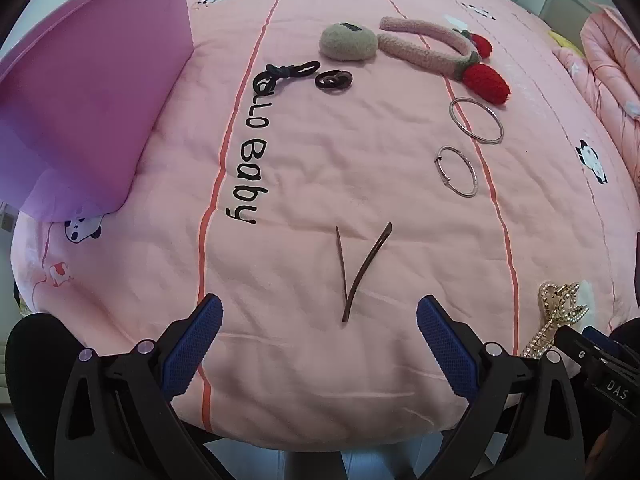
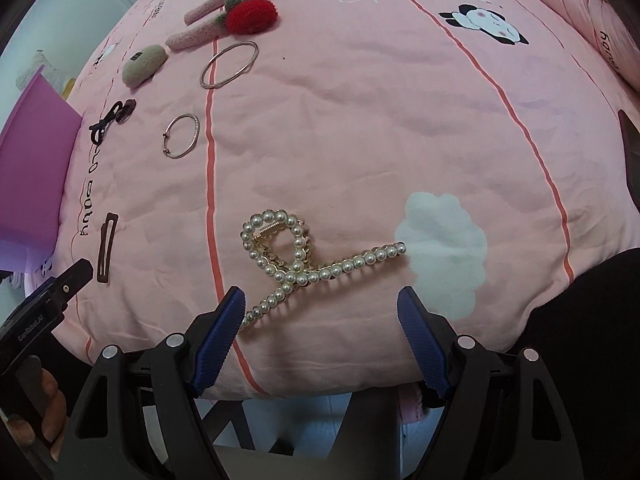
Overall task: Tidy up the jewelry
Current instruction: 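Grasp the brown hairpin with the left tool while the right tool grasps the pearl clip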
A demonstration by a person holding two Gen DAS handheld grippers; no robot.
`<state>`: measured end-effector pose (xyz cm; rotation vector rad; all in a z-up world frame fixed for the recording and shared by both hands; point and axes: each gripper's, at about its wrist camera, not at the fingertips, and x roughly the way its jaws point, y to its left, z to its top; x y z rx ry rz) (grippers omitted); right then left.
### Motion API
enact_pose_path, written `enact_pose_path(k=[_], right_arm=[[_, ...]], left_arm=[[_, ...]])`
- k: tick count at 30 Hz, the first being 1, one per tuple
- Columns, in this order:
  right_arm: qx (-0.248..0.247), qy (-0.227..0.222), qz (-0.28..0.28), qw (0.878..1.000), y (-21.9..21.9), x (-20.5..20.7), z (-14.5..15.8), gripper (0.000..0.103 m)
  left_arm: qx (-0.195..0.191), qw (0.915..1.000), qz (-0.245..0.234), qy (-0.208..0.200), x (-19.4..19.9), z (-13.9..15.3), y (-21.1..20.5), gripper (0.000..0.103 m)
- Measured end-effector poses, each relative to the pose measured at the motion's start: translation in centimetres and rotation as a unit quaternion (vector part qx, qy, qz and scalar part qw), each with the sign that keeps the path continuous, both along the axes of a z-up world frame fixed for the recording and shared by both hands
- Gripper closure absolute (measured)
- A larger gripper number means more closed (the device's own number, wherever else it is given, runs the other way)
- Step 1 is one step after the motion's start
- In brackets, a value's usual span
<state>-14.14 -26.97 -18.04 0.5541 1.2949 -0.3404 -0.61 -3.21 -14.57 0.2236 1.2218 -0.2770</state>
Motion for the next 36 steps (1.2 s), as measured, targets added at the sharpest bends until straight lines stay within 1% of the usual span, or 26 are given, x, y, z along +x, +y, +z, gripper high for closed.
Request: enact_pose_path(k=[7,12,16,26,32,36], right_arm=[[-0.009,0.012,-0.013,1.0,-0.4,0.6,-0.9,0.028],[-0.013,0.016,-0.012,1.0,-0.2,1.2,-1.5,0.028],[-0.013,0.02,-0.015,1.0,-0.2,1.7,-2.3,0.028],[-0.033,0.023,-0.007,0.999,0.1,2.0,-3.0,0.028],[-0.047,0.024,-0.005,0.999,0.5,2.3,-3.6,0.028],[-0.058,0.016,0.0,0.998,0.8,2.2,-3.6,0.027]], left_arm=[[-0.009,0.9999,0.001,0.004,0.6,-0.8,-0.5,0.007],[-0.019,0.9997,0.008,0.012,1.2,-1.6,-0.6,0.007],[-0.013,0.9997,0.008,0.018,1.5,-2.4,-0.9,0.007],[0.009,0.9997,-0.002,0.025,1.9,-4.3,-1.9,0.007],[0.014,0.9998,-0.002,0.015,2.2,-5.2,-2.4,0.006],[0.018,0.9998,-0.002,-0.005,1.8,-5.4,-2.6,0.006]])
